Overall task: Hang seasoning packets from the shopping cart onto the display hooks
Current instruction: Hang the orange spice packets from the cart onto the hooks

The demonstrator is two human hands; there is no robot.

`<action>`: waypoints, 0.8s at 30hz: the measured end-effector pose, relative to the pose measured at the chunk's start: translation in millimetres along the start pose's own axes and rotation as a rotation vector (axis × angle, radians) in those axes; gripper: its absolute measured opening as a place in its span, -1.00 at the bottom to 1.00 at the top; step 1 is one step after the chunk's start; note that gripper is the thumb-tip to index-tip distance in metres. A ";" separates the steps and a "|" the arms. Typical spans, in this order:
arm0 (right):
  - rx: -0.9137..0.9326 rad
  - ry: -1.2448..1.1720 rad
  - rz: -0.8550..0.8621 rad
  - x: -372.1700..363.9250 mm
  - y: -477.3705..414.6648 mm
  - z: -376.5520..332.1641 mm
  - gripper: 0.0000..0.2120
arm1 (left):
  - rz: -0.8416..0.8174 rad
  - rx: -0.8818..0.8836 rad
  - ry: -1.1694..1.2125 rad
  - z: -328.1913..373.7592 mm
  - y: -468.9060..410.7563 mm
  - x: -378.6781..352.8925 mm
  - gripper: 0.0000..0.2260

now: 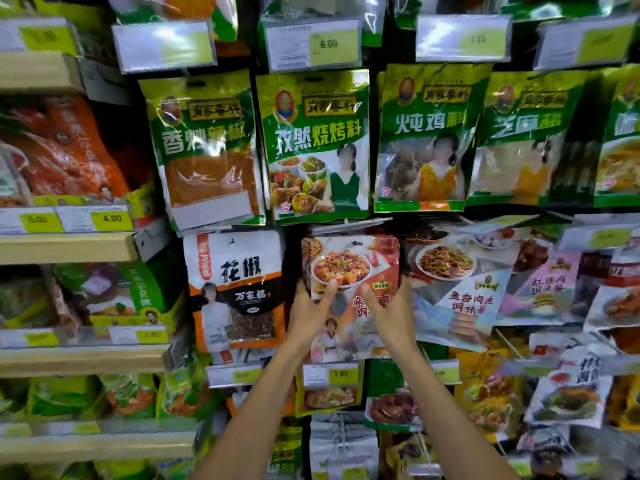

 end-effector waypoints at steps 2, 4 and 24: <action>0.033 -0.038 -0.060 -5.0 -2.1 1.7 -0.37 | 0.003 -0.054 -0.008 -2.8 -2.0 -3.9 -0.43; 0.066 -0.056 -0.114 -9.9 -3.6 5.3 -0.36 | 0.014 -0.065 -0.025 -5.8 -3.6 -1.5 -0.53; 0.113 -0.108 -0.052 -13.0 -35.5 15.4 -0.26 | 0.122 -0.092 0.134 -4.0 -22.1 -15.6 -0.23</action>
Point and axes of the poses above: each hand's wrist, its own y-axis away from the middle knuckle, its own x-axis out of the back of the hand, z = x × y, the point moved 4 cm from there along -y, towards the middle knuckle, and after that the axes turned 7 degrees about x, right-handed, at the moved point
